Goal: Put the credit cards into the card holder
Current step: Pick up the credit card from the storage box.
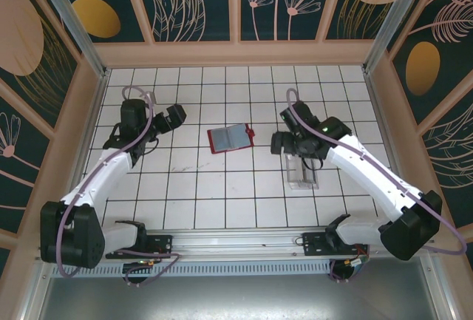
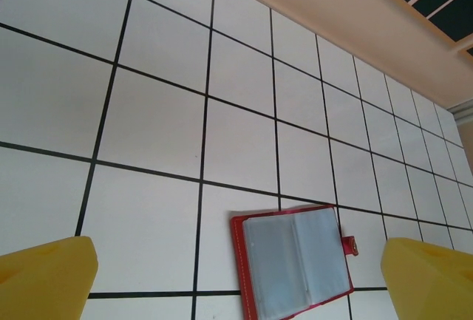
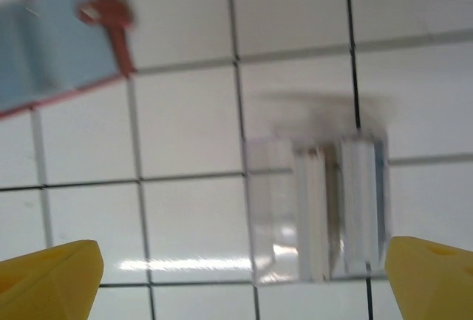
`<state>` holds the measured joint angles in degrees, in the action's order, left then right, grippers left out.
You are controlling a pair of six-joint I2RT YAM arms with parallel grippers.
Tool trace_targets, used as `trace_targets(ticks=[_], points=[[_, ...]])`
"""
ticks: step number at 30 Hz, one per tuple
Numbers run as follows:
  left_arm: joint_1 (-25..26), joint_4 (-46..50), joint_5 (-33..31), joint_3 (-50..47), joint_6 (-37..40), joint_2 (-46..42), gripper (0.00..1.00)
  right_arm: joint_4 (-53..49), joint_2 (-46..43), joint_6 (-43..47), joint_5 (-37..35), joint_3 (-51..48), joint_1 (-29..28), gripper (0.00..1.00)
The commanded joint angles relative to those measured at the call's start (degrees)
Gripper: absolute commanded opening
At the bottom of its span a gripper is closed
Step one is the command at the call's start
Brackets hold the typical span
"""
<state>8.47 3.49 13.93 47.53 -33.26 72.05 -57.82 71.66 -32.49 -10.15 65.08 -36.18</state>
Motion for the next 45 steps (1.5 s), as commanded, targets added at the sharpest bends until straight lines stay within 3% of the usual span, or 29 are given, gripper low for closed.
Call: trace_targets(ticks=[1,2,3,4,5,9,15,27,39,42,45], points=[[0.06,3.64,3.34,1.87,-0.29,2.16,0.99,-3.47,-2.57,-5.40,0.49,-5.98,2.12,0.99],[0.05,1.83,4.00,1.07,-1.32,2.24,0.98,-2.14,-3.15,-5.74,0.45,-7.95,3.08,0.93],[0.01,0.47,4.00,0.14,-2.23,2.36,0.98,-0.79,-3.33,-5.59,1.00,-9.66,3.79,0.79],[0.05,-0.23,3.84,-0.50,-2.63,2.47,0.99,-0.03,-3.20,-5.69,1.22,-10.93,4.28,0.71],[0.06,-0.85,3.82,-1.13,-2.86,2.63,0.99,0.28,-2.96,-6.15,0.59,-11.83,4.32,0.68],[0.03,-2.38,4.97,-2.30,-3.13,2.04,0.98,3.38,-2.81,-6.19,-2.19,-13.31,4.46,0.68],[0.01,-2.79,1.90,-3.73,-2.08,-2.19,0.99,9.52,0.44,-3.76,0.59,-15.43,3.55,0.69],[0.06,-2.58,-1.28,-4.84,-0.27,-6.91,0.98,5.79,2.02,-7.00,-12.08,-17.27,2.59,0.65],[0.04,-2.53,0.02,-5.08,0.03,-6.41,0.98,4.60,-1.52,-9.64,-15.88,-16.30,0.37,0.55],[0.06,-2.52,0.82,-4.99,0.03,-6.02,0.98,4.87,-1.87,-8.77,-15.70,-16.12,0.46,0.50],[0.03,-2.52,0.94,-4.90,0.12,-6.03,0.98,6.37,-1.32,-7.12,-13.96,-16.31,0.68,0.38]])
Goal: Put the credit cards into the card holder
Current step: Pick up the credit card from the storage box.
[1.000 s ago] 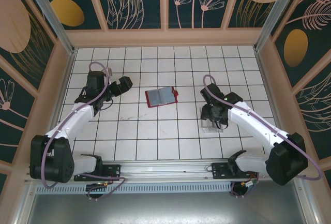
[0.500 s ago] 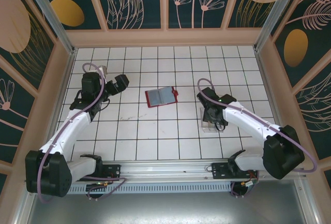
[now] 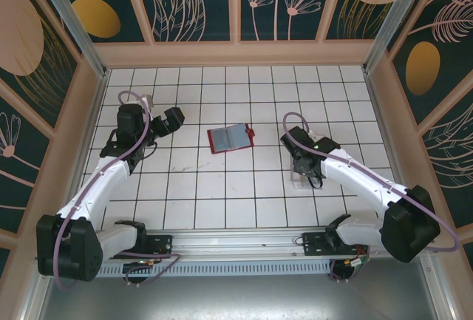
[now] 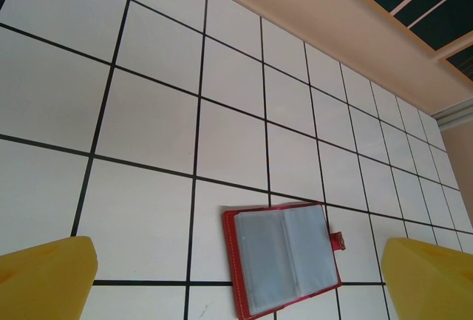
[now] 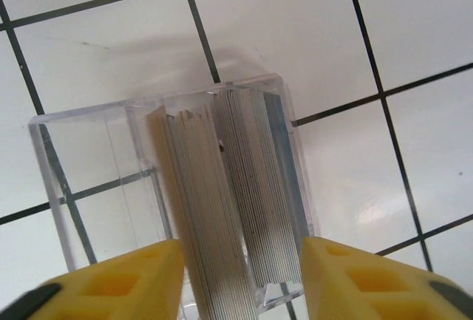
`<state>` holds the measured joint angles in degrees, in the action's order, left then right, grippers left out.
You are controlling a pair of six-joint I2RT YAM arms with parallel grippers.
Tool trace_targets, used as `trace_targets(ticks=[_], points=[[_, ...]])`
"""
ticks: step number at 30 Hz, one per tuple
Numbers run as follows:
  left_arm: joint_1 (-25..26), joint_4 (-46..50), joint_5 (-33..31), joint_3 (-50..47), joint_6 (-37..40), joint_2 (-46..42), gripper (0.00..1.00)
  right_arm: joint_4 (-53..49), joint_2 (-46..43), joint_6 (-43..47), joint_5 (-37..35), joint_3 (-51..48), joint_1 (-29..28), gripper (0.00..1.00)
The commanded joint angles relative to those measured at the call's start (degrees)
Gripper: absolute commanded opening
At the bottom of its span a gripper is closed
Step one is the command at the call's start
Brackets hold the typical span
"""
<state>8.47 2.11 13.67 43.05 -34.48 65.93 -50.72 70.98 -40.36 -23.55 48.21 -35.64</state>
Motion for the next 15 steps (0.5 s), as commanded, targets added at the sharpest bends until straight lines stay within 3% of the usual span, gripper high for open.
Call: trace_targets(ticks=[1,10,15], points=[[0.03,-1.06,1.10,-0.42,1.39,0.01,0.99,-0.36,-0.35,1.23,-0.18,0.42,0.20,0.34],[0.05,-1.13,1.36,-0.57,1.39,0.15,0.99,-1.12,-0.53,3.42,2.41,2.12,-0.13,0.00],[0.06,-1.16,1.19,-0.50,1.43,0.42,0.98,-0.74,-2.31,4.12,4.06,3.33,-0.12,0.00]])
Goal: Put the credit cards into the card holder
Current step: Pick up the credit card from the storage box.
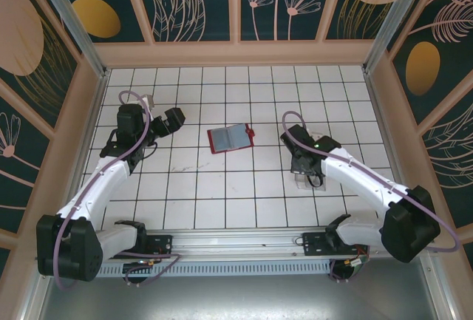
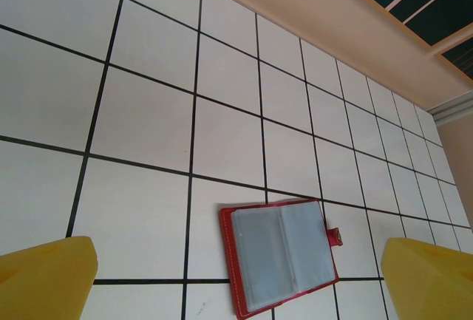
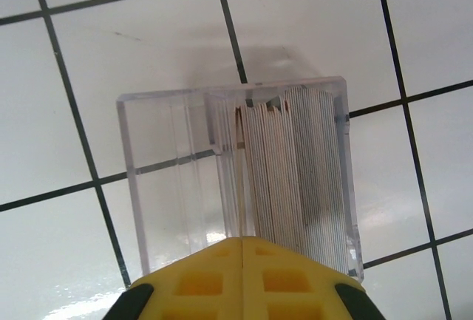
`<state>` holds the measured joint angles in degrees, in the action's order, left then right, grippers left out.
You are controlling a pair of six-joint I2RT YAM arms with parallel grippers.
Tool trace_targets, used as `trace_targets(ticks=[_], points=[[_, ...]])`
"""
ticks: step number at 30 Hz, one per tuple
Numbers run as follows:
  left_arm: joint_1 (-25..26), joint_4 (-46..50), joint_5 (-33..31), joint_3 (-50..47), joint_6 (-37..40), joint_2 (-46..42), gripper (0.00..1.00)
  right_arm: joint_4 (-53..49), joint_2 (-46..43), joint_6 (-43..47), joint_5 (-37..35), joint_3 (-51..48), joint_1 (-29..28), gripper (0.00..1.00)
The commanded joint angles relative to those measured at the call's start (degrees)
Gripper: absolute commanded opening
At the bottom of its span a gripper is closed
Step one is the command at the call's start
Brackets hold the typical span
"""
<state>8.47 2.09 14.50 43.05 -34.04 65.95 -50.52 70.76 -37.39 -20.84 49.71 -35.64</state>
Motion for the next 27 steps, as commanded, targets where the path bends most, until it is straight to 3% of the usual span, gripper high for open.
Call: trace_targets(ticks=[1,7,12,15,18,20,27], points=[[0.06,-1.11,0.35,-0.42,1.15,0.45,0.98,-0.50,-2.70,1.27,2.21,1.90,-0.13,0.00],[0.05,-0.62,-0.45,-0.02,1.85,0.89,0.99,1.28,-5.72,1.95,6.40,4.12,0.22,0.00],[0.06,-0.04,3.22,1.21,2.77,2.64,0.99,3.10,-6.19,5.90,10.18,6.64,2.41,0.00],[0.03,-1.71,-2.03,-1.60,-1.26,0.57,0.99,3.59,-5.52,9.00,13.42,9.24,3.94,0.00],[0.04,-5.04,-0.44,-4.95,-6.01,-0.46,0.99,5.15,-5.25,11.04,15.94,11.09,6.84,0.00],[0.01,-5.43,2.46,-4.72,-8.86,1.28,0.99,8.68,-5.43,11.37,19.33,10.92,7.93,0.00],[0.00,-6.61,13.19,-3.15,-15.12,10.50,0.99,24.09,1.61,12.99,41.62,9.97,10.87,0.00]])
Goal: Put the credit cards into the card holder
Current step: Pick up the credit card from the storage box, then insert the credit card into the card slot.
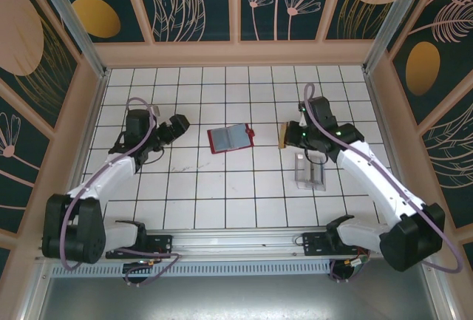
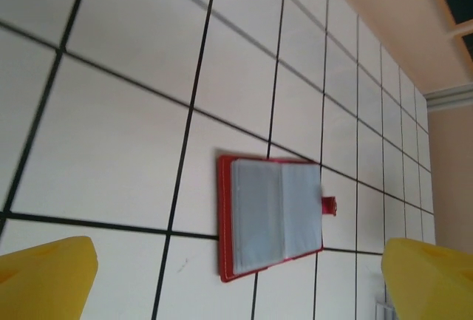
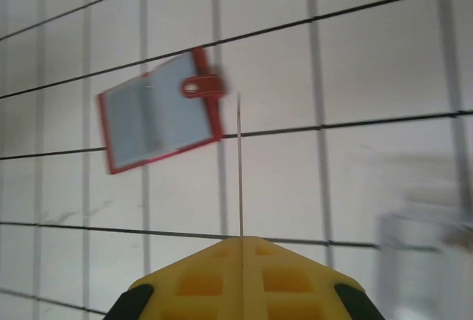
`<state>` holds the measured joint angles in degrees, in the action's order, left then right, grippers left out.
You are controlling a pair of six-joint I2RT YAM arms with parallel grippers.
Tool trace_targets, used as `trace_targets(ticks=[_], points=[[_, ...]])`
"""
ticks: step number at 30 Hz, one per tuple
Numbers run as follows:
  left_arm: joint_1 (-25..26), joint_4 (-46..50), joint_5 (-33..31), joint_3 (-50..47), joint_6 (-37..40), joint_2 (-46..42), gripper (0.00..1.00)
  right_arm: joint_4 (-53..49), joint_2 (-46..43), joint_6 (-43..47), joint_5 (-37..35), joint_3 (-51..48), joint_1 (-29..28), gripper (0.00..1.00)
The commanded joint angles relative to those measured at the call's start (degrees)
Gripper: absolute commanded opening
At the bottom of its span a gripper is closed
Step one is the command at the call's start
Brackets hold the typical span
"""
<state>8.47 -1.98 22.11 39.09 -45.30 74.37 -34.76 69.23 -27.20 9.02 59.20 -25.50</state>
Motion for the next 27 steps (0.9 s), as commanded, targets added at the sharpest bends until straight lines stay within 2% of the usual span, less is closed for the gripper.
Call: trace_targets(ticks=[1,5,8,13,16,18,22,27], points=[[0.10,-2.92,5.04,0.60,-4.07,2.56,0.98,10.62,4.60,4.26,13.81,0.61,1.05,0.00],[1.72,-4.54,-1.54,-1.23,-3.61,2.08,0.98,13.38,13.63,11.09,22.60,4.05,4.57,0.00],[3.45,-3.21,-2.39,-0.01,-0.73,4.32,0.97,10.43,22.56,15.49,23.95,10.06,5.67,0.00],[7.85,-6.98,-2.98,0.87,0.25,10.38,0.93,8.67,36.58,19.03,35.36,20.32,7.82,0.00],[8.18,-7.64,-2.01,2.15,2.06,13.04,0.88,3.63,44.86,20.96,36.59,27.82,7.82,0.00],[8.18,-6.25,-0.75,4.14,4.01,14.89,0.82,1.79,48.94,21.69,38.53,31.03,7.73,0.00],[8.50,-2.56,4.85,9.30,6.54,20.56,0.61,1.69,53.58,21.91,41.61,34.33,7.12,0.00],[8.92,-2.29,6.29,11.09,5.79,23.54,0.44,3.04,56.69,21.66,45.19,34.68,5.23,0.00]])
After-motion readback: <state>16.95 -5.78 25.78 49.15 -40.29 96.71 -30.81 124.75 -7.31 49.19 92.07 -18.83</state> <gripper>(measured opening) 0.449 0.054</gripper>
